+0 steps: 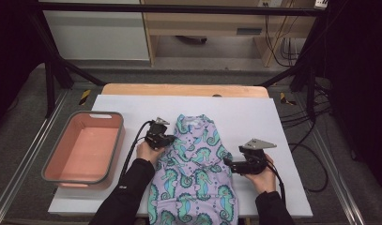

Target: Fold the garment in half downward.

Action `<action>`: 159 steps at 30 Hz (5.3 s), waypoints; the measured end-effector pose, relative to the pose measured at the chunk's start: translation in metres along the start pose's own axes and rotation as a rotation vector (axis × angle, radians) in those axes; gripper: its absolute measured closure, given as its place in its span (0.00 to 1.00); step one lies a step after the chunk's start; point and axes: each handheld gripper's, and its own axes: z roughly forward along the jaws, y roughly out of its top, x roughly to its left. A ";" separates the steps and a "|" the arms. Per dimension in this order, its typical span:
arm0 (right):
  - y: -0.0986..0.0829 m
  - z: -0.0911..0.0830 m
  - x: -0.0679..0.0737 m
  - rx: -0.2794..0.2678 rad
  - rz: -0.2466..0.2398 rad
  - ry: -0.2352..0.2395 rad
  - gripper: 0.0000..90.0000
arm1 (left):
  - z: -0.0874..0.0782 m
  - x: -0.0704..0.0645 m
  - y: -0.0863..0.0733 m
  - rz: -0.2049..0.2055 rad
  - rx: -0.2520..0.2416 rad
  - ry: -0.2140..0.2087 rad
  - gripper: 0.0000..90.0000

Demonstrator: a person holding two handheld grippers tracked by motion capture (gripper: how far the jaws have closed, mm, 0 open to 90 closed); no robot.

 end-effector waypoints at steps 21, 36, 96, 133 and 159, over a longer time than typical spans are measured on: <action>0.044 0.065 -0.029 0.042 0.038 -0.028 0.33 | 0.000 0.003 0.000 0.000 -0.001 -0.019 0.96; 0.047 0.097 -0.032 0.116 0.028 -0.006 0.59 | 0.000 0.004 -0.001 0.001 -0.006 -0.025 0.96; 0.109 0.032 -0.014 -0.113 -0.002 -0.097 0.97 | -0.080 -0.015 0.063 0.073 -0.279 -0.021 0.96; 0.080 -0.019 0.039 -0.204 -0.110 -0.074 0.96 | -0.130 -0.058 0.017 0.228 -0.365 -0.049 0.96; 0.038 -0.033 0.067 -0.177 -0.116 -0.005 0.96 | -0.142 -0.079 -0.032 0.215 -0.278 -0.102 0.96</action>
